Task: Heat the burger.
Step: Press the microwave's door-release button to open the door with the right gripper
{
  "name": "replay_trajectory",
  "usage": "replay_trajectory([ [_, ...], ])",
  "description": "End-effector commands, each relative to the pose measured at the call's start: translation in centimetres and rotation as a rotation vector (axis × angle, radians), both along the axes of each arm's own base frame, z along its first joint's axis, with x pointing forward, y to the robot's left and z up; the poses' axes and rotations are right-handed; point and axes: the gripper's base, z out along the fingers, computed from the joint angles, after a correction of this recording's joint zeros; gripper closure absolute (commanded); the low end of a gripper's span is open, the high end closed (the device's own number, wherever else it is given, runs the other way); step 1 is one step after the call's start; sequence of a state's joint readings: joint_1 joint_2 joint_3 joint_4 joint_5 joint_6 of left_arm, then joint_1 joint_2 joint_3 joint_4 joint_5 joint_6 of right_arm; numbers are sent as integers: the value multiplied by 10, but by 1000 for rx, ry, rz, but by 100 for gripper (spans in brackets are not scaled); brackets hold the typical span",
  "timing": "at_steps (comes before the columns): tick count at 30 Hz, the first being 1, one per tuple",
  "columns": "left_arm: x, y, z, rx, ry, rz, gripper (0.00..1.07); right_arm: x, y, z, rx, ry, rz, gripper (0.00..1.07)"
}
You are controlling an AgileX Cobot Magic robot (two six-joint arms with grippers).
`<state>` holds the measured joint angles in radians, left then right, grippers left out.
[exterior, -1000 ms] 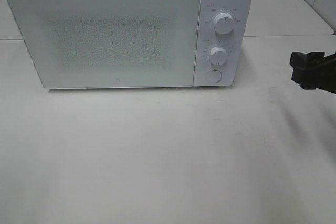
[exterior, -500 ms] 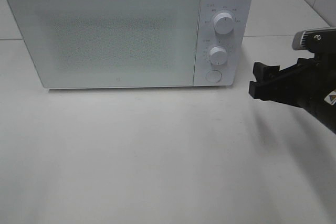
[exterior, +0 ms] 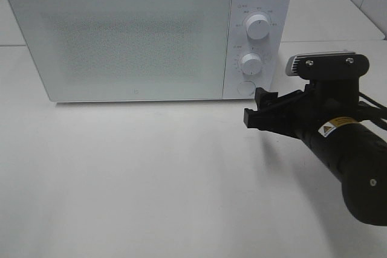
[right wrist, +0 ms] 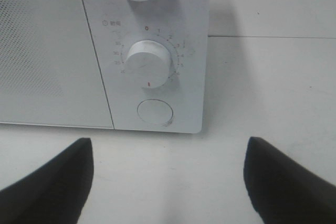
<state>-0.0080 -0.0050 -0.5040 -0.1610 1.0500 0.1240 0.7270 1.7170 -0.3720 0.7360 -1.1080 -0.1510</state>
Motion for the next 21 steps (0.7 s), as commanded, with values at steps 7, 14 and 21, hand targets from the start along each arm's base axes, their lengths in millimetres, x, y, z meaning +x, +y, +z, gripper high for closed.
replay_trajectory([
  [7,-2,0,0,-5,-28,2,6,10,26,-5,-41,-2,27,32],
  [14,-2,0,0,-5,-28,2,6,10,27,-7,-11,11,19,32],
  [21,-2,0,0,-5,-28,2,6,10,27,-6,189,29,-48,33],
])
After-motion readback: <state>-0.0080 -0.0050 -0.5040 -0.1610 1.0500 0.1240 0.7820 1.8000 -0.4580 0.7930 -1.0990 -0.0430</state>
